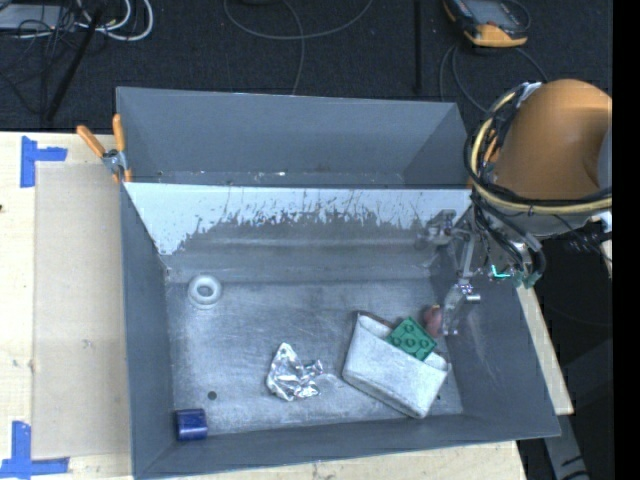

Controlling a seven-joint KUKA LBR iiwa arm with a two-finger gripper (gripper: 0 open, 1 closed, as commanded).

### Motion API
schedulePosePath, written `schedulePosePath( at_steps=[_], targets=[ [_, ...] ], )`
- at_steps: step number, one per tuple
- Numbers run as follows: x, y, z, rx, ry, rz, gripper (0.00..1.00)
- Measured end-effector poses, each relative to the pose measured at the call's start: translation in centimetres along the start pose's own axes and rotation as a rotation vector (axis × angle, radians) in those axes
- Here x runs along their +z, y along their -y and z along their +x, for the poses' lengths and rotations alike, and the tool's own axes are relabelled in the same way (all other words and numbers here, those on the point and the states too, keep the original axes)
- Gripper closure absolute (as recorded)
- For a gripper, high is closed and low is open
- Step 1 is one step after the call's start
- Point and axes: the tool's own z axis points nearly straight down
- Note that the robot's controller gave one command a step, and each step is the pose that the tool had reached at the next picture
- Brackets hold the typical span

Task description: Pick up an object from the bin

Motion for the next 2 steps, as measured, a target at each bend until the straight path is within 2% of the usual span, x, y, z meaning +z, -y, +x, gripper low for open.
schedulePosePath(
  at_steps=[1, 2],
  targets=[
    [14.84, 1.23, 6.46, -0.37, 0.018, 0.002, 0.0],
    [14.65, 1.41, 6.71, -0.375, 0.001, 0.004, 1.0]
  ],
)
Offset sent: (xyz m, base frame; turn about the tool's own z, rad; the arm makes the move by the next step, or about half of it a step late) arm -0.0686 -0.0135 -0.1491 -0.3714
